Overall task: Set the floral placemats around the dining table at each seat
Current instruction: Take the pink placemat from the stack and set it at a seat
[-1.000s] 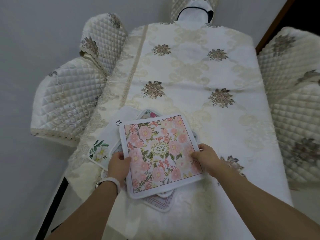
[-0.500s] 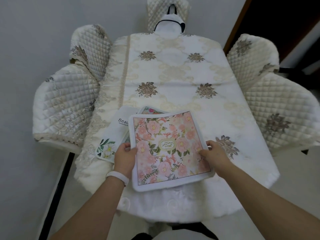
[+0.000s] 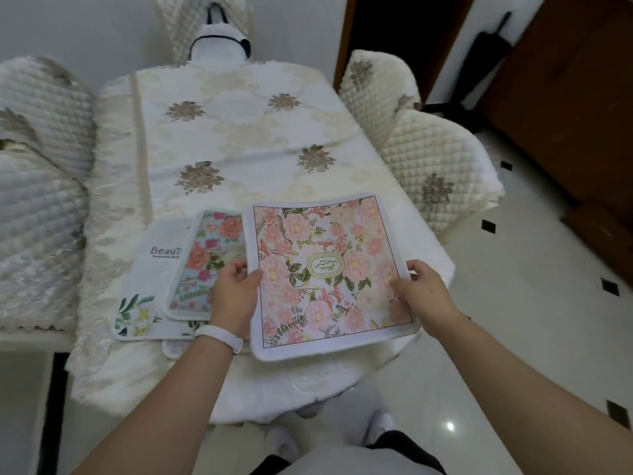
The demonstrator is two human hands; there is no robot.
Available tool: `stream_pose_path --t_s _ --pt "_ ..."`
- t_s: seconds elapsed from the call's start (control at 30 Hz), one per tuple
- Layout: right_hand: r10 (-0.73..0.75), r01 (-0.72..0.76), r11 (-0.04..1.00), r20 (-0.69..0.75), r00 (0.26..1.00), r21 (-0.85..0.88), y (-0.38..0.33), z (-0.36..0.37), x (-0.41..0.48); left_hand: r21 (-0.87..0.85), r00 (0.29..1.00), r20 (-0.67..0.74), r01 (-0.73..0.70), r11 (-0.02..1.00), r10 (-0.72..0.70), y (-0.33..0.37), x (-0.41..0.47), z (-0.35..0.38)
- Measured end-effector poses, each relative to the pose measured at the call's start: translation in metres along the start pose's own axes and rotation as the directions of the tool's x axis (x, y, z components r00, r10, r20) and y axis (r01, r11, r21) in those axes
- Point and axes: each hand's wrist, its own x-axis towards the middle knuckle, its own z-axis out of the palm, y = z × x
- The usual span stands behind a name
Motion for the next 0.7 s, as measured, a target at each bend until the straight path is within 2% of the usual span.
stream_pose_path --t_s 0.27,0.53,0.7 --pt "0.039 -0.02 0.987 -0.119 0.992 0.158 0.035 -0.095 -0.001 0.056 0.986 0.163 0.016 0.998 -0.025 0.012 -0.019 0.1" --pt "0.082 -0.026 0.967 -0.213 0.974 0.253 0.097 -0.241 0.013 0.124 0.945 0.326 -0.031 0.992 -0.011 0.015 -0.086 0.255" --pt "0.098 -0.016 0.952 -0.257 0.962 0.304 0.135 -0.326 0.022 0.247 0.908 0.418 -0.068 0.967 -0.043 0.006 -0.115 0.347"
